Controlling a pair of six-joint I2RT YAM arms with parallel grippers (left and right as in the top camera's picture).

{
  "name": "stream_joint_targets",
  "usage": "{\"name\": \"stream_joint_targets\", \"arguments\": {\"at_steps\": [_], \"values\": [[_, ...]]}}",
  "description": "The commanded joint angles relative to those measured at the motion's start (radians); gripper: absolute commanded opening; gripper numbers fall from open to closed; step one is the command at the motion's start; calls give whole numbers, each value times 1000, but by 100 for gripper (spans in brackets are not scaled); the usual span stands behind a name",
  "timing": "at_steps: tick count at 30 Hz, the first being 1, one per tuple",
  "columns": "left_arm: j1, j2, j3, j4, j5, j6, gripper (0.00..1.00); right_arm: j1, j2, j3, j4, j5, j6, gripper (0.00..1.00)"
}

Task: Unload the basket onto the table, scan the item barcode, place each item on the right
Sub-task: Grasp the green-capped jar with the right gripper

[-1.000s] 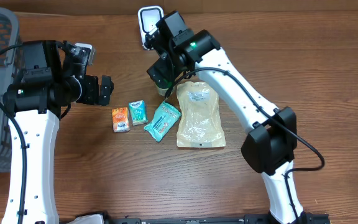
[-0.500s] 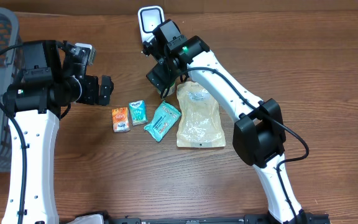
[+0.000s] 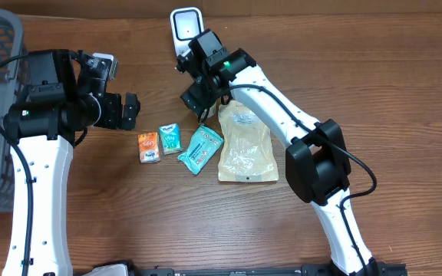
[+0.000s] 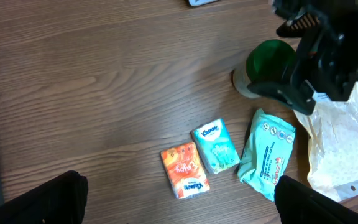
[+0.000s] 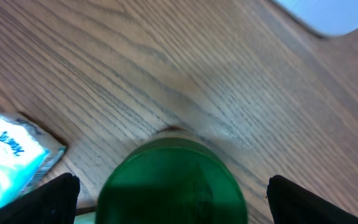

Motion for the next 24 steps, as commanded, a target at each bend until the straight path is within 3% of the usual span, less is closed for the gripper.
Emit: {"name": "stream_joint_targets", "arguments": {"at_steps": [1,4,8,12,16,22,24], "values": [[0,-6,19,1,1,0,100,-10,8,-41,27,15,16,95],[0,-6,19,1,1,0,100,-10,8,-44,35,18,27,90],[0,-6,19,1,1,0,100,-10,8,-42,51,23,54,72],[0,-6,19,1,1,0,100,-10,8,-40,61,72,148,64],[0,-6,19,1,1,0,100,-10,8,-19,42,106,269,63],[0,-6,19,1,1,0,100,-4,6,21,-2,105,578,63],[0,-6,19,1,1,0,100,-3,6,21,-21,109,733,56]]}}
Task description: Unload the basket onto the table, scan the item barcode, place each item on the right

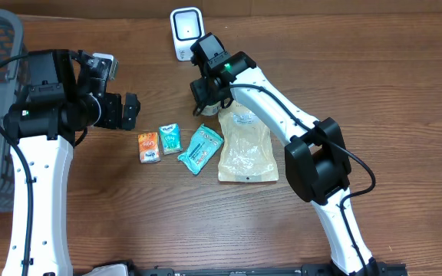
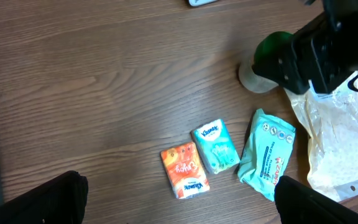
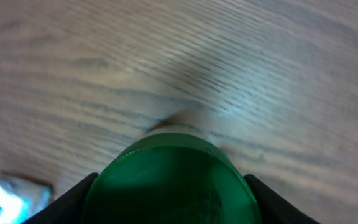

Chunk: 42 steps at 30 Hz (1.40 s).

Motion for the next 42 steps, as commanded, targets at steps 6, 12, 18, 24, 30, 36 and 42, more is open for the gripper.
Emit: {"name": "stream_joint_targets", "arguments": {"at_steps": [6,12,18,24,30,36,42], "values": [[0,-6,19,1,1,0,100,6,3,32,-69,101,628,63],[0,-6,19,1,1,0,100,26,3,31,-78,190,686,84],[0,-6,19,1,1,0,100,35,3,35,-94,192,574,92],[0,-6,19,1,1,0,100,32,3,150,-138,84,118,95],[0,-6,19,1,1,0,100,29,3,224,-248,34,-380,100],[0,-6,19,1,1,0,100,22,3,131,-231,13,-641,100],[0,-6,19,1,1,0,100,-18,3,58,-124,15,-658,100]]}}
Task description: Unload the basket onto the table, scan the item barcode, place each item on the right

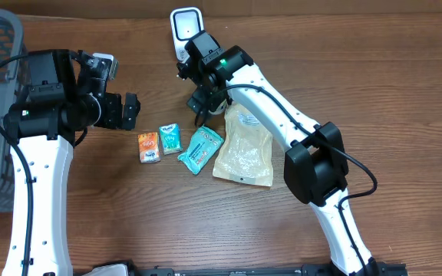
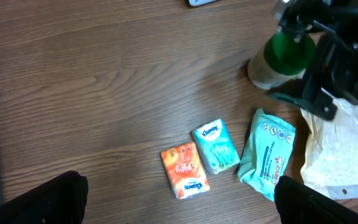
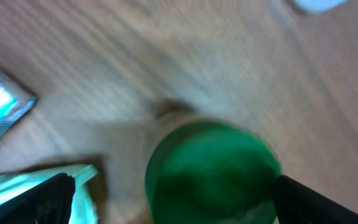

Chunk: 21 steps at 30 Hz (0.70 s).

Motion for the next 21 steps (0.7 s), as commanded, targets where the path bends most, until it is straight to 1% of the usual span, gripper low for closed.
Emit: {"name": "stream_joint_targets", "arguments": {"at_steps": [1,8,14,21], "values": [[0,-6,19,1,1,0,100,-39,-3,-41,29,-18,-62,100],[0,-6,19,1,1,0,100,-60,-3,-45,50,-64,-62,100],[0,-6,19,1,1,0,99,-20,-3,-45,11,-85,-41,100],[0,-6,19,1,1,0,100,30,-3,-41,-3,-3,53,100]]}}
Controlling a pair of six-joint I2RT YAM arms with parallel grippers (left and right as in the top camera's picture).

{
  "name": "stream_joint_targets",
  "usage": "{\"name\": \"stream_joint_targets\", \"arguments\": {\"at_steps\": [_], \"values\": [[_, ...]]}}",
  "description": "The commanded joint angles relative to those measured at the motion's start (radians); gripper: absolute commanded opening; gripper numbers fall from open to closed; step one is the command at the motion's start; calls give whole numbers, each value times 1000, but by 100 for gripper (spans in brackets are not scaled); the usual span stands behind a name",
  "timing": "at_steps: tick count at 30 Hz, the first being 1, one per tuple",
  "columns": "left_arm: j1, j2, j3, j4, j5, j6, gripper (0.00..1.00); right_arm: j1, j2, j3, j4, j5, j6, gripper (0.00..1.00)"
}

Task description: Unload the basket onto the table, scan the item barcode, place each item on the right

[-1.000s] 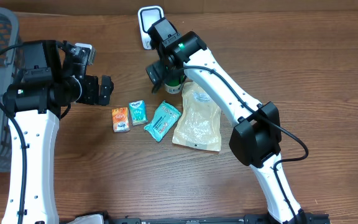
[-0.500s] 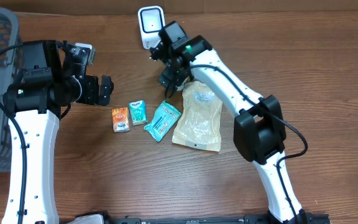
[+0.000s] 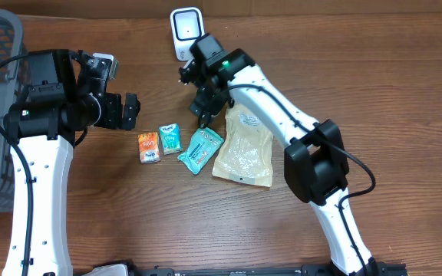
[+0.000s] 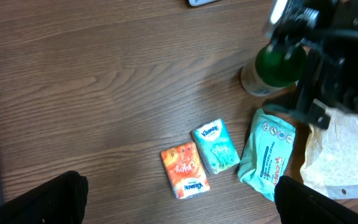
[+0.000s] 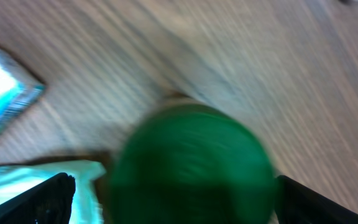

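Observation:
A jar with a green lid (image 4: 278, 59) stands left of the clear bag (image 3: 244, 146), mostly hidden under my right arm in the overhead view. My right gripper (image 3: 206, 102) hangs over it, open. In the blurred right wrist view the lid (image 5: 191, 168) fills the gap between the two fingers, close to the right one. The white scanner (image 3: 186, 27) stands at the table's back edge. My left gripper (image 3: 129, 111) is open and empty, high above the packs.
An orange tissue pack (image 3: 149, 146), a teal Kleenex pack (image 3: 169, 139) and a teal wipes pack (image 3: 200, 149) lie in a row left of the bag. A grey basket sits at the far left edge.
The jar has shifted slightly left and toward the front, and the right gripper with it. The lid looks larger in the right wrist view. The left arm has not moved.
The right gripper was first open above the jar, beside the bag. Then its fingers were tight against the lid's sides. Later they stood wide apart again, the jar sat nearer the scanner and the bag's lower end had swung left. Now the jar is back a little.

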Motion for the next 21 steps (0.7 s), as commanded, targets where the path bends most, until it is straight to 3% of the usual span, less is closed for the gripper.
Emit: {"name": "stream_joint_targets", "arguments": {"at_steps": [1,8,21], "values": [[0,-6,19,1,1,0,100,19,-3,3,-3,61,55,100],[0,-6,19,1,1,0,100,16,-3,3,48,132,55,100],[0,-6,19,1,1,0,100,-6,-3,-5,98,-5,77,100]]}}
